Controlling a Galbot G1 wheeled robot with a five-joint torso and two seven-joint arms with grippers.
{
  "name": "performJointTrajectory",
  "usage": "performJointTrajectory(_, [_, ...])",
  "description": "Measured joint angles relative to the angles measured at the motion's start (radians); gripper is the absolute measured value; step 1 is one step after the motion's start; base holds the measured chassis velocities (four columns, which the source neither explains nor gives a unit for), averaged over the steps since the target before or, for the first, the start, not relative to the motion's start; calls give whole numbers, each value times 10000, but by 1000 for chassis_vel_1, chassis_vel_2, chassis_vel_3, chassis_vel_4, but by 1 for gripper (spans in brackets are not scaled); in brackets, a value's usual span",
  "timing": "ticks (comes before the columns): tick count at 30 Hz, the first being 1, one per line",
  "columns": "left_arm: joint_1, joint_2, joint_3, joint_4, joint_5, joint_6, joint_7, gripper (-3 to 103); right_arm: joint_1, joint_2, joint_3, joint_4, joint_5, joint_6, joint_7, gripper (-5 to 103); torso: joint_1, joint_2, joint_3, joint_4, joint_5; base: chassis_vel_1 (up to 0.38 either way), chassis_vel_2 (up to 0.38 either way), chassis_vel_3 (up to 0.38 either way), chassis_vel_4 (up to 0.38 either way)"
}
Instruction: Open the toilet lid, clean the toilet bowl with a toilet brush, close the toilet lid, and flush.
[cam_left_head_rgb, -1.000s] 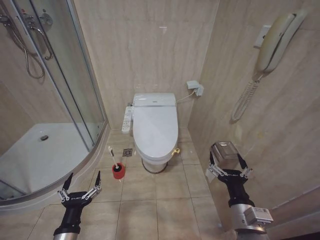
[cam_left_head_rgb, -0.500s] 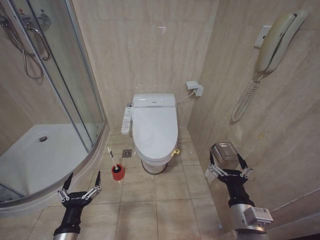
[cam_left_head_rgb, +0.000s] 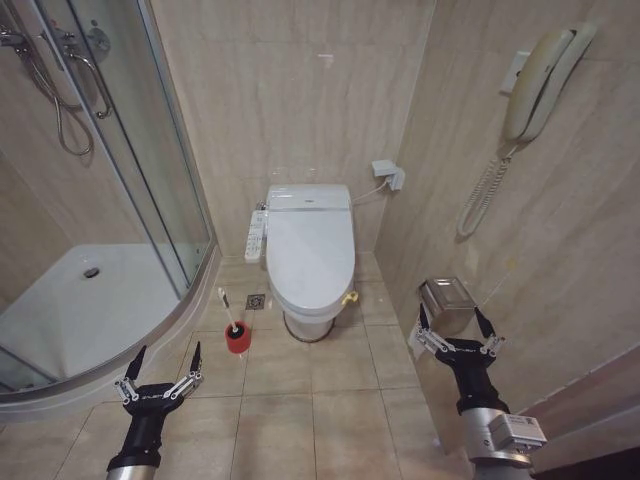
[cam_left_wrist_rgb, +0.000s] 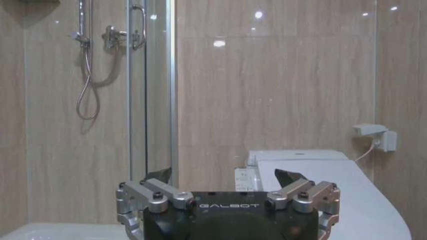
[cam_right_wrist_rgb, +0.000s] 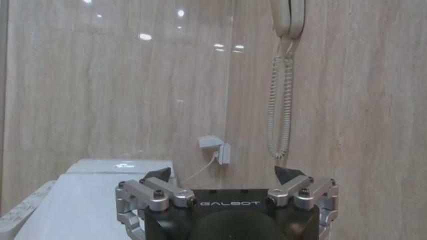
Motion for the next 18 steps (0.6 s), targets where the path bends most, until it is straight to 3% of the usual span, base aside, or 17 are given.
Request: performJointTrajectory(18, [-2,0,0,0,0,0,0,100,2,0,0,0,0,0,0,100,5,-2,1,-2,0,0,0,0,0])
